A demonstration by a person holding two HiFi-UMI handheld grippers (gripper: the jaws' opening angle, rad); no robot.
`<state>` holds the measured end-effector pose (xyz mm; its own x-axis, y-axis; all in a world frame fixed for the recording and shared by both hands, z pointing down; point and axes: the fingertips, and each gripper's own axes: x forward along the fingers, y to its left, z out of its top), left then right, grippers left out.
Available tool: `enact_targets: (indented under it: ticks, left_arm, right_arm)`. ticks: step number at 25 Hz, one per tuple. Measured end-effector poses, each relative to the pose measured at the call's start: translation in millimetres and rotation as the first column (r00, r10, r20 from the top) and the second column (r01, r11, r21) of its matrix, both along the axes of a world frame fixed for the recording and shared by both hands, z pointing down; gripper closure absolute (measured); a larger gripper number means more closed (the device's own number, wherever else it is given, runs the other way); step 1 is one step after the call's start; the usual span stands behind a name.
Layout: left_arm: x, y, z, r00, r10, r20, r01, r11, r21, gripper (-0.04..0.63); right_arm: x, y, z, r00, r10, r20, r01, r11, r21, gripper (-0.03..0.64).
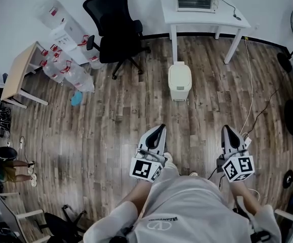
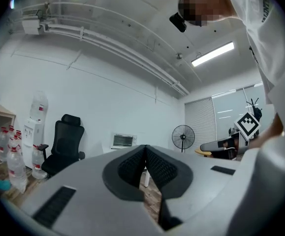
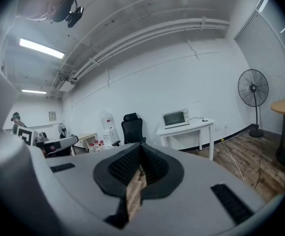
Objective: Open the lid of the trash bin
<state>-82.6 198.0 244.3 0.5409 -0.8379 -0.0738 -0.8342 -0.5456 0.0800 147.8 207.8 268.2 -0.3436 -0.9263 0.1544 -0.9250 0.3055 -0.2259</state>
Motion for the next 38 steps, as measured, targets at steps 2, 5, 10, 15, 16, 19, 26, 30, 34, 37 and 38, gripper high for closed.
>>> enact_targets:
  ticks: [2, 5, 10, 15, 16, 19, 26, 30, 34, 37, 38]
  left_arm:
    - [-13, -17, 2, 1.000, 0.011, -0.008, -0.011, 1.000, -0.011, 0.594]
    - [-29, -39, 6, 0.999, 0.039, -0.010, -0.039, 0.999, -0.019, 0.594]
    - [-47, -69, 4, 0.997, 0.072, -0.027, -0.072, 0.997, -0.020, 0.594]
    - [-54, -92, -2, 0.994, 0.092, -0.056, -0.092, 0.996, -0.010, 0.594]
    - [-55, -94, -3, 0.994, 0.095, -0.060, -0.095, 0.995, -0.004, 0.594]
    - [-55, -105, -1, 0.994, 0.093, -0.059, -0.093, 0.996, -0.004, 0.594]
    - [-41, -141, 16, 0.997, 0.067, -0.037, -0.068, 0.997, -0.036, 0.594]
    - [-21, -173, 21, 0.998, 0.066, -0.014, -0.067, 0.997, -0.045, 0.594]
    - [3, -217, 31, 0.998, 0.060, 0.012, -0.059, 0.996, -0.072, 0.594]
    - [22, -248, 42, 0.998, 0.052, 0.028, -0.049, 0.994, -0.095, 0.594]
    - [29, -258, 46, 0.998, 0.050, 0.032, -0.047, 0.994, -0.103, 0.594]
  right_arm:
    - [-13, -16, -1, 1.000, 0.013, -0.004, -0.013, 1.000, -0.006, 0.600]
    - [-32, -37, 0, 0.999, 0.029, -0.013, -0.029, 1.000, -0.009, 0.600]
    - [-60, -65, -4, 0.999, 0.041, -0.024, -0.042, 0.999, -0.009, 0.600]
    - [-77, -83, -4, 0.999, 0.031, -0.038, -0.032, 0.999, -0.021, 0.600]
    - [-79, -87, -4, 0.999, 0.027, -0.046, -0.028, 0.999, -0.020, 0.600]
    - [-83, -99, -3, 0.999, 0.028, -0.042, -0.029, 0.999, -0.019, 0.600]
    - [-81, -135, 10, 0.999, -0.012, -0.035, 0.011, 0.999, -0.031, 0.600]
    - [-67, -171, 19, 0.999, -0.031, -0.031, 0.030, 0.999, -0.042, 0.600]
    - [-50, -217, 28, 0.998, -0.054, -0.020, 0.052, 0.997, -0.061, 0.600]
    - [-38, -252, 40, 0.996, -0.085, -0.023, 0.083, 0.993, -0.081, 0.600]
    - [-33, -263, 43, 0.996, -0.092, -0.023, 0.090, 0.992, -0.086, 0.600]
